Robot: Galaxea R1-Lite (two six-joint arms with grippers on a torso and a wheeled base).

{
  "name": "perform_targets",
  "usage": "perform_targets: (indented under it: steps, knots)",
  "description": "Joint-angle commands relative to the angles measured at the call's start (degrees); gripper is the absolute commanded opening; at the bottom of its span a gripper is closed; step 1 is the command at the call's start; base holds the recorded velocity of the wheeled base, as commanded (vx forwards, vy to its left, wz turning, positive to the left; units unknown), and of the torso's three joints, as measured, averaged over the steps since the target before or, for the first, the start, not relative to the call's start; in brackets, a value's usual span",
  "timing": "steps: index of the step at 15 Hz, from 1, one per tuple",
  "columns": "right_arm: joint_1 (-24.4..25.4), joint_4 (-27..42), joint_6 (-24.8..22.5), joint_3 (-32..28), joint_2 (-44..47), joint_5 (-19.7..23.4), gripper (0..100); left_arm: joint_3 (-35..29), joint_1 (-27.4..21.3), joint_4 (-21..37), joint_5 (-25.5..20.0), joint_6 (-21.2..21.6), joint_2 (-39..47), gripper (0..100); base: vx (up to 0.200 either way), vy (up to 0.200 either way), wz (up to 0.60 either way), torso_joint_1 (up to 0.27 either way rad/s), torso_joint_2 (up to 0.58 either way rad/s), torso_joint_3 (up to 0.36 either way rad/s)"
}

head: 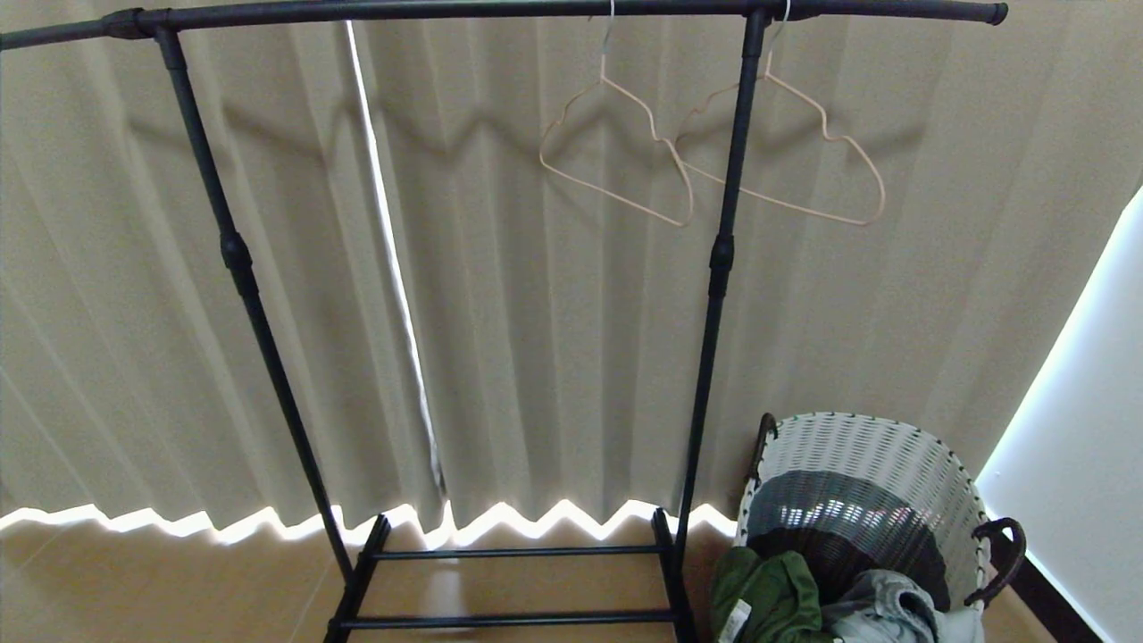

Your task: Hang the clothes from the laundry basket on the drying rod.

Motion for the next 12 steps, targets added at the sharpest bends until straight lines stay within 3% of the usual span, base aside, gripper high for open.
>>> perform_targets:
  steps: [1,8,12]
  knots:
    - [-0.05,-0.07,0.0,0.0,-0.02,0.04,100,0.0,-0.04,0.04,0.05,-0.01,0.09,100,0.0,0.0,0.0,0.0,0.0,0.0]
    - [-0.05,-0.15,-0.08,0.0,-0.02,-0.05,100,0.0,-0.04,0.04,-0.04,-0.01,0.0,100,0.0,0.0,0.0,0.0,0.0,0.0]
    - [-0.05,-0.33,-5.97,-0.09,-0.02,1.18,100,0.0,-0.04,0.04,-0.04,-0.01,0.0,100,0.0,0.0,0.0,0.0,0.0,0.0]
